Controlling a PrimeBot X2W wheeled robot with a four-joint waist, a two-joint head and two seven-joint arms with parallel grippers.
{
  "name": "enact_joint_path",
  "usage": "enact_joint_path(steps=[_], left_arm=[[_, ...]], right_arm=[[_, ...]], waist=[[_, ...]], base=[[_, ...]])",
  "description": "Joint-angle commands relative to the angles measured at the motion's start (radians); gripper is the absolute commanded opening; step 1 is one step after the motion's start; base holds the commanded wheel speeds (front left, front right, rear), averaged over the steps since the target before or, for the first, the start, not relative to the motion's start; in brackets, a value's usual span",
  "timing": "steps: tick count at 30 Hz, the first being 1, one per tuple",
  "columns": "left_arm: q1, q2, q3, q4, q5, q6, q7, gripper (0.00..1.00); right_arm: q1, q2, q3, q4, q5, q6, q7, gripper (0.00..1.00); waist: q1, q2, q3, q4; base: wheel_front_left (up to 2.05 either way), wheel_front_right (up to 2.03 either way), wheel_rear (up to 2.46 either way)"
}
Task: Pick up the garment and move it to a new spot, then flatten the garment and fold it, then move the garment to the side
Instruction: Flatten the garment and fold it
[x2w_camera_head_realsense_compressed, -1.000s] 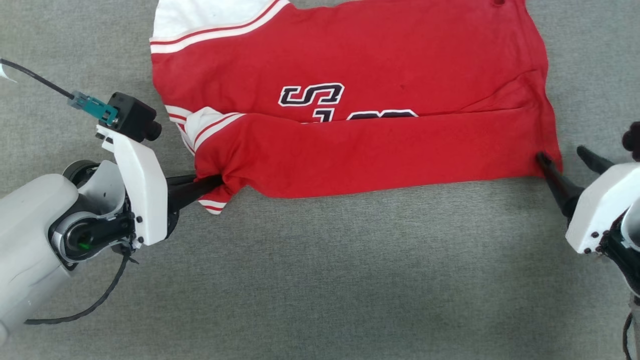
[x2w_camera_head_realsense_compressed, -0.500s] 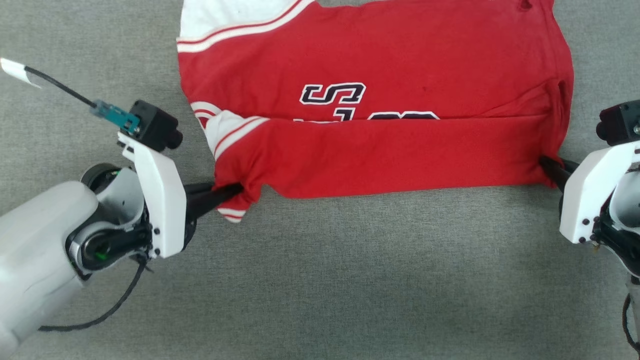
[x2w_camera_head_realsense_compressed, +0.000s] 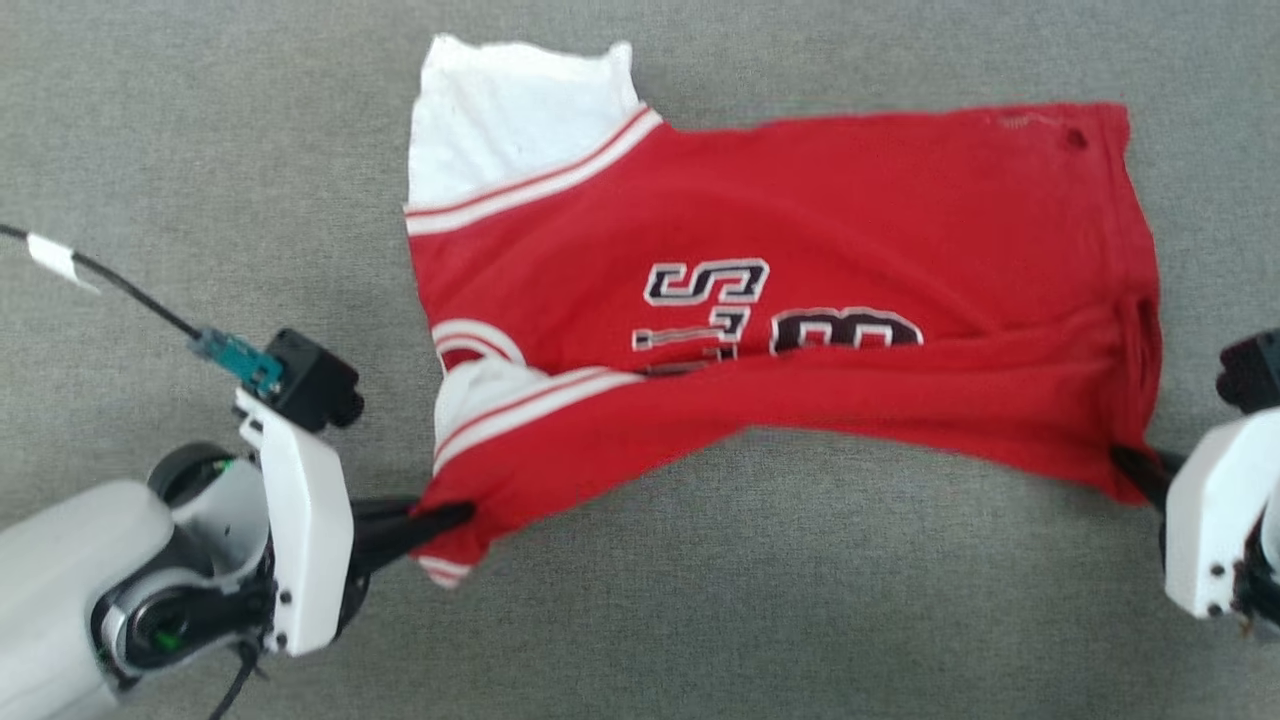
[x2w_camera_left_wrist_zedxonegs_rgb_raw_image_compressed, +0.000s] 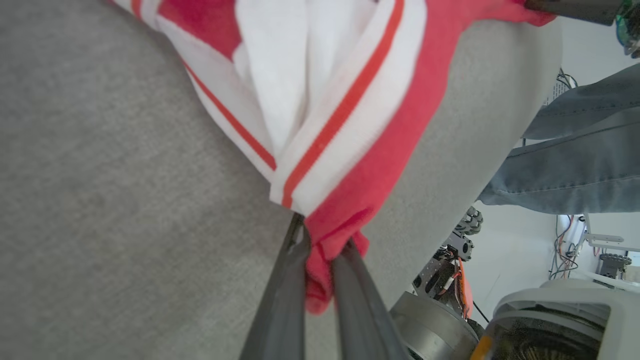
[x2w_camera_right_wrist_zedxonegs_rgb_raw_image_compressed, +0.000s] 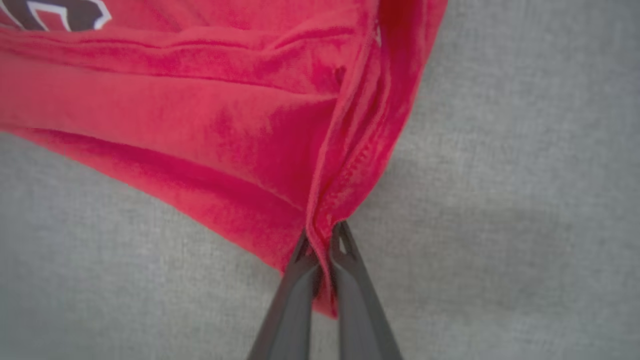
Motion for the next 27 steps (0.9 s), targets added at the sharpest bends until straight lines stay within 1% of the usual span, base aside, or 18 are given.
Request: enact_joint_path(steps=[1, 3, 7, 8, 9, 10, 11, 12, 13, 16, 19, 22, 26, 27], left_arm=[[0.023, 0.013, 0.0, -0.019, -0.002, 0.002, 0.006, 0.0], [0.037, 0.028, 0.0, -0.044, -0.003, 0.002, 0.006, 0.0], [0.054, 0.043, 0.0, -0.071, 0.007, 0.002, -0.007, 0.0], [0.051, 0.043, 0.001, -0.069, 0.012, 0.002, -0.017, 0.0], [0.05, 0.041, 0.001, -0.065, 0.017, 0.002, -0.025, 0.0], [0.05, 0.037, 0.001, -0.062, 0.022, 0.002, -0.035, 0.22], [0.049, 0.033, 0.001, -0.059, 0.024, 0.002, -0.049, 0.52], [0.049, 0.032, 0.001, -0.055, 0.024, 0.002, -0.063, 0.92], [0.049, 0.032, 0.001, -0.053, 0.022, 0.002, -0.077, 1.0], [0.057, 0.045, 0.01, -0.051, 0.01, 0.002, -0.129, 1.0], [0.057, 0.071, 0.027, -0.053, 0.004, 0.002, -0.19, 1.0], [0.036, 0.091, 0.059, -0.018, 0.013, 0.002, -0.271, 1.0], [0.001, 0.087, 0.118, 0.083, 0.024, 0.002, -0.395, 1.0], [0.001, 0.087, 0.118, 0.083, 0.024, 0.002, -0.395, 1.0]], right_arm=[[0.031, -0.005, -0.009, -0.023, 0.009, 0.0, 0.016, 0.0], [0.065, -0.009, -0.022, -0.051, 0.02, 0.0, 0.032, 0.0], [0.099, -0.01, -0.046, -0.088, 0.03, 0.0, 0.025, 0.0], [0.1, -0.006, -0.052, -0.091, 0.024, 0.0, 0.016, 0.23], [0.104, -0.002, -0.054, -0.092, 0.019, 0.0, 0.01, 0.49], [0.106, 0.001, -0.056, -0.094, 0.015, 0.0, -0.002, 0.99], [0.106, 0.009, -0.063, -0.098, 0.01, 0.0, -0.017, 1.0], [0.106, 0.015, -0.068, -0.1, 0.004, 0.0, -0.031, 1.0], [0.106, 0.018, -0.072, -0.106, -0.005, 0.0, -0.051, 1.0], [0.1, 0.044, -0.099, -0.119, -0.039, 0.0, -0.136, 1.0], [0.086, 0.076, -0.113, -0.139, -0.086, 0.0, -0.261, 1.0], [0.072, 0.115, -0.079, -0.151, -0.133, 0.0, -0.418, 1.0], [0.062, 0.17, -0.009, -0.134, -0.205, 0.0, -0.633, 1.0], [0.062, 0.17, -0.009, -0.134, -0.205, 0.0, -0.633, 1.0]], waist=[[0.0, 0.0, -0.003, 0.002], [0.0, 0.0, -0.004, 0.003], [0.0, 0.0, -0.004, 0.004], [0.0, 0.0, -0.004, 0.004], [0.0, 0.0, -0.005, 0.004], [0.0, 0.0, -0.006, 0.004], [0.0, 0.0, -0.008, 0.004], [0.0, 0.0, -0.01, 0.003], [0.0, 0.0, -0.014, 0.002], [0.0, 0.0, -0.024, -0.008], [0.0, 0.0, -0.029, -0.027], [0.0, 0.0, -0.029, -0.052], [0.0, 0.0, -0.015, -0.102], [0.0, 0.0, -0.015, -0.102]], base=[[0.0, 0.0, 0.0], [0.0, 0.0, 0.0], [0.0, 0.0, 0.0], [0.0, 0.0, 0.0], [0.0, 0.0, 0.0], [0.0, 0.0, 0.0], [0.0, 0.0, 0.0], [0.0, 0.0, 0.0], [0.0, 0.0, 0.0], [0.0, 0.0, 0.0], [0.0, 0.0, 0.0], [0.0, 0.0, 0.0], [0.0, 0.0, 0.0], [0.0, 0.0, 0.0]])
